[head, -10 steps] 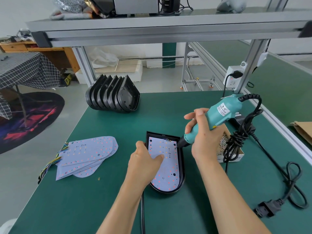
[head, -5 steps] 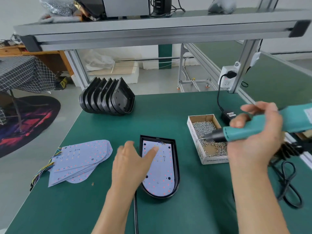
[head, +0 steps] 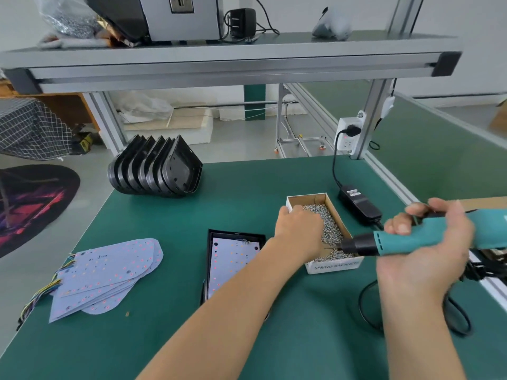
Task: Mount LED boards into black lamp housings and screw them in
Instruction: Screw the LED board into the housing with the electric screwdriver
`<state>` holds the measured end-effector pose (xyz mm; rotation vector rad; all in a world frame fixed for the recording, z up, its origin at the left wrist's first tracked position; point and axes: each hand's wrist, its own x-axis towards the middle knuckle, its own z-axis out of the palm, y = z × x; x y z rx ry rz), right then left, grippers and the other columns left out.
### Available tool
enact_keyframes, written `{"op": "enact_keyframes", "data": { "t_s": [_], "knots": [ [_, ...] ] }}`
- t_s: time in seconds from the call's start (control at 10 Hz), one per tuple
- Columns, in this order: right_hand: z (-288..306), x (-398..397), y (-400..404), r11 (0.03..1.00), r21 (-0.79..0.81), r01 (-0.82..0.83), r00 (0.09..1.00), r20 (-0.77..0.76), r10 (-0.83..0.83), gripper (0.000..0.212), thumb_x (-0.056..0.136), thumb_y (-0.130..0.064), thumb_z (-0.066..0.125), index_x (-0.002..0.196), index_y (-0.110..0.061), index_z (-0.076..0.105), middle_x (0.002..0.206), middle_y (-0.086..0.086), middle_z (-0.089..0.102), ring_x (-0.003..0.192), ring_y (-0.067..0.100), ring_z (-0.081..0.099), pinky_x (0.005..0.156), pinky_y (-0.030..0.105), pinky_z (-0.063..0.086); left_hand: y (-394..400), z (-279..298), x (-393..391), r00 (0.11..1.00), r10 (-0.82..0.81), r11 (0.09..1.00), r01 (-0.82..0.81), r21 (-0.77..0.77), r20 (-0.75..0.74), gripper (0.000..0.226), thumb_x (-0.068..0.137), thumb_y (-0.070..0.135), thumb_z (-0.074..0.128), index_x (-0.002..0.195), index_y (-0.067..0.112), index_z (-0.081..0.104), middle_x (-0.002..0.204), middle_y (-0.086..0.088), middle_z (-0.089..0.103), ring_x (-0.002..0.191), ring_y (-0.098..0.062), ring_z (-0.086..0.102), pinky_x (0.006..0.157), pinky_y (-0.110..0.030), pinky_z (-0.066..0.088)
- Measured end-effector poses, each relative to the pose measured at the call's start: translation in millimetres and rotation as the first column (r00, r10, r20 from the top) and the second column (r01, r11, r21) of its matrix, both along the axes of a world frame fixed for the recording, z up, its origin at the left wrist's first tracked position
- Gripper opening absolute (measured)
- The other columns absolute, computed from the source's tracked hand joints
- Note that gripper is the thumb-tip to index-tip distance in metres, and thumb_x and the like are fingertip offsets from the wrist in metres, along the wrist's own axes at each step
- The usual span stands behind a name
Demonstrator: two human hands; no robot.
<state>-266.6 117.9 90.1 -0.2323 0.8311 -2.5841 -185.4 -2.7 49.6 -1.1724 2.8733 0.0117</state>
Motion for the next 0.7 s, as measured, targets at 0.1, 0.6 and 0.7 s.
{"op": "enact_keyframes", "data": {
  "t_s": [0.1,0.6,0.7],
  "knots": [
    [8.2,1.5,3.0,0.998,0.053,0.035,0.999,0.022,-0.036,0.03,0.107,-0.022,0.047,0.078,-0.019,0.056,0.069,-0.001,0.056,0.046,0.014,0.038,0.052,0.026,0.033,-1.4,-0.4,-9.3,0.998,0.027,0.998,-0.03,0.061,0.059,0.026,0.092,0.024,0.065,0.079,0.018,0.043,0.085,-0.003,0.049,0.096,-0.026,0.041,0.099,-0.046,0.034],
    [9.8,5.6,11.5,0.997,0.075,-0.006,1.0,-0.018,0.008,0.029,0.107,-0.025,0.047,0.079,-0.019,0.055,0.072,-0.001,0.054,0.048,0.014,0.04,0.054,0.025,0.035,0.2,-13.9,3.6,0.959,0.046,0.995,-0.019,0.1,-0.28,0.034,0.097,0.017,0.045,0.063,0.017,0.042,0.076,0.002,0.046,0.088,-0.024,0.04,0.081,-0.041,0.026],
    [2.5,5.8,5.3,0.998,0.044,0.054,0.998,-0.026,-0.053,0.026,0.102,-0.025,0.054,0.077,-0.02,0.06,0.071,0.0,0.057,0.047,0.015,0.04,0.054,0.024,0.036,1.6,-18.8,11.4,0.919,0.067,0.992,-0.019,0.126,-0.388,0.032,0.099,0.017,0.046,0.067,0.017,0.051,0.079,0.004,0.054,0.086,-0.022,0.043,0.081,-0.039,0.025]
  ]
}}
